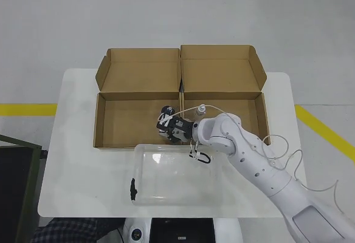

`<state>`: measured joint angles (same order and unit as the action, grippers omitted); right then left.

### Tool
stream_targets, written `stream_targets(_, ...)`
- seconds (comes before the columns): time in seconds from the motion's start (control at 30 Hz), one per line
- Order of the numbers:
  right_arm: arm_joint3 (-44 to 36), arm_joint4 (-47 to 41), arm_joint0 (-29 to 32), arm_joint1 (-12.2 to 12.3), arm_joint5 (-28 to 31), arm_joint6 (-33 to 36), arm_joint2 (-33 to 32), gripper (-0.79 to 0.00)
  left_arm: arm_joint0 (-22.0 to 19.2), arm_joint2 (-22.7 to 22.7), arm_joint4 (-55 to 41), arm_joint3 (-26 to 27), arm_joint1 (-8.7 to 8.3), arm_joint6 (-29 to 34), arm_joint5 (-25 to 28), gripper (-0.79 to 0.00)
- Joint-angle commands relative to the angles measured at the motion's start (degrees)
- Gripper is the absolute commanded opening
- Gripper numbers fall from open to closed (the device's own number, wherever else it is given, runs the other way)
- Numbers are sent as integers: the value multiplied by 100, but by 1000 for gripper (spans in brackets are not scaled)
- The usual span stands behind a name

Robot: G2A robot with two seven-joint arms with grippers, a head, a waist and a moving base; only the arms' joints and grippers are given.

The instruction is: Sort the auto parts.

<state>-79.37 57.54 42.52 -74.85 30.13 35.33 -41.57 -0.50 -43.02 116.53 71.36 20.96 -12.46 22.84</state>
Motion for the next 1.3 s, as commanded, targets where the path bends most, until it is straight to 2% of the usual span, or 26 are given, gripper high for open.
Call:
stream_targets(0.0, -4, 7, -1, -8, -8, 24, 0, -566, 0, 0, 0, 0, 0, 0, 0, 0)
stream_targets(0.27, -15, 20, 15, -38, -36, 151, 10, -493, 0, 0, 0, 0, 0, 0, 0, 0)
stream_targets(0.4, -62, 23, 23, -54, -38, 175, 12, -489, 0, 0, 0, 0, 0, 0, 0, 0)
stream_targets(0.73, -771, 147, 290, 36, 2, -78, -339, -456, 0, 0, 0, 0, 0, 0, 0, 0)
stream_targets(0.9, -1445, 374, 809, 186, 45, -403, -758, -440, 0, 0, 0, 0, 0, 0, 0, 0)
stream_targets(1.1, -2340, 910, 1825, 430, 238, -1055, -1433, -409, 0, 0, 0, 0, 0, 0, 0, 0)
stream_targets(1.13, -2491, 999, 2028, 470, 234, -1160, -1561, -397, 0, 0, 0, 0, 0, 0, 0, 0)
stream_targets(1.17, -2634, 1086, 2234, 510, 207, -1278, -1712, -296, 0, 0, 0, 0, 0, 0, 0, 0)
stream_targets(1.2, -2776, 1229, 2449, 554, 166, -1363, -1880, -268, 0, 0, 0, 0, 0, 0, 0, 0)
stream_targets(1.27, -3065, 1460, 2895, 636, 113, -1574, -2206, -262, 0, 0, 0, 0, 0, 0, 0, 0)
